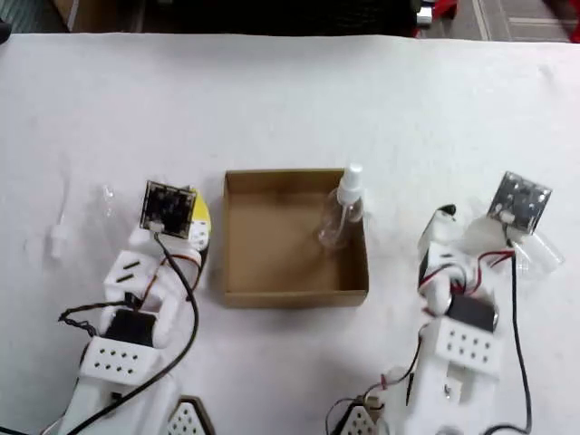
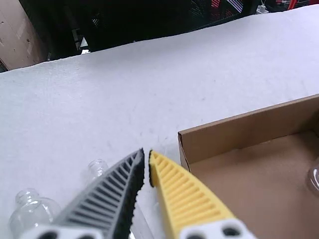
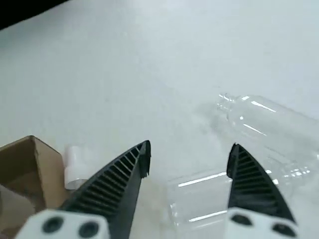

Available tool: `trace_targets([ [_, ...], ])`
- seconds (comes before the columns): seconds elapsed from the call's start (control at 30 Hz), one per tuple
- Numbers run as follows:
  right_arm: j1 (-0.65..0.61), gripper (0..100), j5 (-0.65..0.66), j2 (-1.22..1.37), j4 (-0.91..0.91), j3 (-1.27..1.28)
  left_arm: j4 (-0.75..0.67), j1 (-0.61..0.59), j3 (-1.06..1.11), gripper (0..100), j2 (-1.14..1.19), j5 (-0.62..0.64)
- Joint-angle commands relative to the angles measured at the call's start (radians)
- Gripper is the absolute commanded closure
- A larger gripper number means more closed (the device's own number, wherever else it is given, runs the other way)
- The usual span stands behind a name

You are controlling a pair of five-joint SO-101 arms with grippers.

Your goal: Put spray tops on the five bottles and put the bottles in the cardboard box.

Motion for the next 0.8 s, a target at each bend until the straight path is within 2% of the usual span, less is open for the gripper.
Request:
trace_targets([
  [0.0,0.039,77.6,-0.002,0.119,-0.015,-0.12,-0.017,0.012,-0.012,98,-0.021,-0.008],
  [0.1,0.03,81.1,0.075,0.113,-0.004,-0.129,-0.017,0.013,-0.011,98,-0.021,-0.008],
  [0.2,-0.021,87.8,0.121,0.048,0.082,-0.155,-0.017,0.013,-0.011,98,-0.021,-0.008],
  [0.3,-0.093,86.1,0.18,-0.027,0.225,-0.212,-0.017,0.013,-0.011,98,-0.022,-0.008],
  [0.4,-0.206,79.2,0.218,-0.084,0.384,-0.267,-0.017,0.015,-0.011,98,-0.022,-0.008],
  [0.53,-0.461,77.1,0.258,-0.131,0.533,-0.285,-0.017,0.015,-0.011,98,-0.021,-0.008],
  [0.63,-0.572,77.5,0.259,-0.133,0.524,-0.279,-0.017,0.015,-0.011,98,-0.021,-0.008],
  [0.77,-0.598,77.2,0.259,-0.122,0.406,-0.215,-0.017,0.015,-0.011,98,-0.022,-0.008],
])
